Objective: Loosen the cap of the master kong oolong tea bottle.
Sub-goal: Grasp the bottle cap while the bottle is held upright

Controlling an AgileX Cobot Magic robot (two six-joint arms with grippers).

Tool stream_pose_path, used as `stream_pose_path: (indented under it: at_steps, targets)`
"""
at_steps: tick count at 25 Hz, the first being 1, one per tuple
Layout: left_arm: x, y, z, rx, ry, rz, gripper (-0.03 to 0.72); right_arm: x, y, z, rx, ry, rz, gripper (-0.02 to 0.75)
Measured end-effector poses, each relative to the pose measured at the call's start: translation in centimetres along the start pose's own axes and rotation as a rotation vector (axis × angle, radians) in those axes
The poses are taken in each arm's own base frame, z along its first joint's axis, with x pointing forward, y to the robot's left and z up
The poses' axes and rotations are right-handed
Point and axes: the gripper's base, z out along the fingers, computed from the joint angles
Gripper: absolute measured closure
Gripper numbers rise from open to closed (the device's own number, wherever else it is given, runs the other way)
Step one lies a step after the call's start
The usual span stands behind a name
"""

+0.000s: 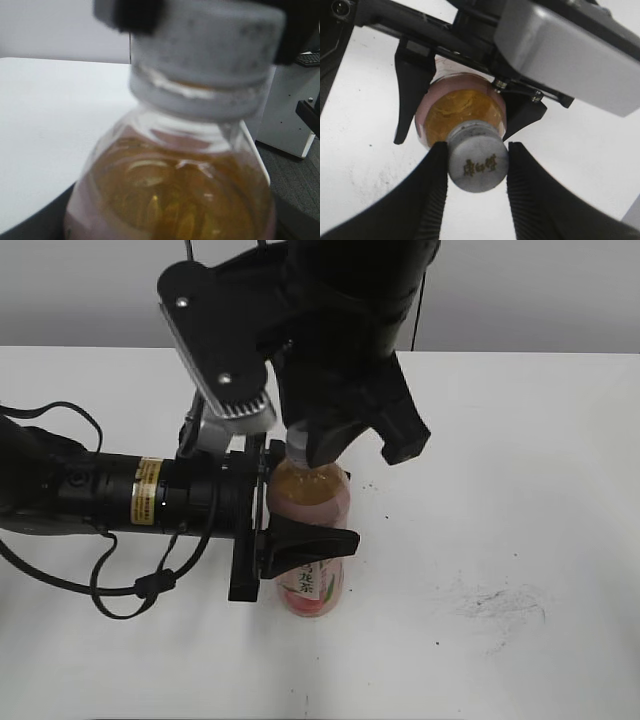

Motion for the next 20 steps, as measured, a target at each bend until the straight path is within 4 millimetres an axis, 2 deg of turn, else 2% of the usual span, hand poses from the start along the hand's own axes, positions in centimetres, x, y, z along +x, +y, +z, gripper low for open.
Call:
stream_pose_path:
  at_steps: [10, 15, 20]
  targets:
    - [0.02, -0.04, 0.02, 0.004, 0.003, 0.005, 0.243, 0.02, 0.01, -0.22, 0.007, 0.006, -0.597, 0.463]
    - [0.0, -0.13, 0.02, 0.016, 0.003, 0.007, 0.243, 0.0, 0.22, -0.52, 0.01, -0.001, -0.737, 0.464]
    - [0.01, -0.15, 0.02, 0.018, 0.003, 0.007, 0.243, 0.02, 0.26, -0.51, 0.008, 0.0, -0.761, 0.465]
